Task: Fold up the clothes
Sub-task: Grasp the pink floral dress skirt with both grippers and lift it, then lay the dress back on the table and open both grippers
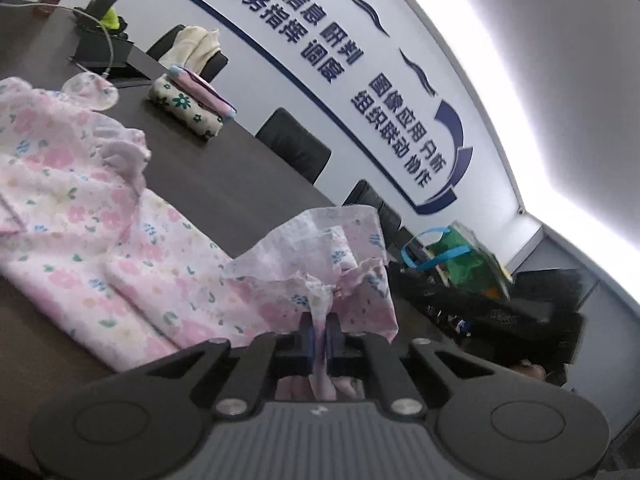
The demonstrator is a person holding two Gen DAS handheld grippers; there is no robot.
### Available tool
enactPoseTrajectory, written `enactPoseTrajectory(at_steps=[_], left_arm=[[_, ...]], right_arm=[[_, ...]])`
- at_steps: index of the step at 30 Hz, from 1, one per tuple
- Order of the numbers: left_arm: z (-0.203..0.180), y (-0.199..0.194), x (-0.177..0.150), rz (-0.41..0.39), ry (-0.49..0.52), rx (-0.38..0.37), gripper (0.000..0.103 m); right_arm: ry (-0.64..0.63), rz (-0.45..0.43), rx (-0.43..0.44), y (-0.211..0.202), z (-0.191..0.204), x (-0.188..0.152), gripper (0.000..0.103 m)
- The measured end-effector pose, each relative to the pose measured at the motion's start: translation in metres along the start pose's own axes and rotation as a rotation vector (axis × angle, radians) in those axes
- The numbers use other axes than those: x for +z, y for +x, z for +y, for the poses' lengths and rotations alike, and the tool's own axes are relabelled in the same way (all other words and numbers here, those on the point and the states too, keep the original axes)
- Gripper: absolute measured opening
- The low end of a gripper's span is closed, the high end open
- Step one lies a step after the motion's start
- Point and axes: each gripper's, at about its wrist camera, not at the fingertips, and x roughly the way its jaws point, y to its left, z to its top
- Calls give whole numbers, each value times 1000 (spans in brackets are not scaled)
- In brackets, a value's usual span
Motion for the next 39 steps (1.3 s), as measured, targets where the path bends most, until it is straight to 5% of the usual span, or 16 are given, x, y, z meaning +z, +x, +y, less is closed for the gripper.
enactPoseTrajectory(at_steps=[1, 2, 3, 4, 8, 10, 15, 17, 18, 19, 24, 26, 28, 37, 39], left_arm=[[0, -4, -1, -8, 9, 7, 3], [1, -7, -1, -15, 17, 15, 2], [1, -11, -2, -23, 26, 22, 4], [0, -16, -3, -33, 57, 18, 7], [-4, -40, -5, -104, 161, 34, 43], [-8, -51, -5, -152, 206, 44, 46], [-17, -39, 1, -142, 265, 71, 46], [-14, -27, 2, -94, 265, 107, 36], [-12, -21, 3, -70, 267, 130, 20], [-9, -15, 3, -46, 269, 152, 17], [10, -2, 11, 35, 161, 179, 16], [15, -2, 14, 42, 130, 172, 16], [19, -4, 16, 43, 116, 170, 17], [27, -12, 28, 36, 70, 166, 17], [26, -15, 29, 29, 75, 158, 18]], right_arm=[[5, 22, 23, 9, 1, -1, 51], [2, 42, 51, 19, 4, -1, 20], [-2, 62, 80, 28, 6, -2, 13], [-26, 81, 93, 36, 11, -3, 12], [-140, 228, 131, 75, 35, -4, 12], [-164, 283, 117, 88, 39, -4, 12], [-205, 287, 70, 85, 45, 0, 26], [-235, 238, 39, 71, 45, 5, 52], [-241, 209, 24, 62, 44, 9, 52], [-246, 180, 8, 54, 43, 12, 52], [-226, 93, 88, 16, 40, 21, 53], [-291, 137, 101, 24, 51, 16, 81], [-395, 200, 92, 38, 67, 9, 94], [-598, 368, 161, 87, 99, -4, 94], [-639, 398, 158, 93, 103, -9, 81]])
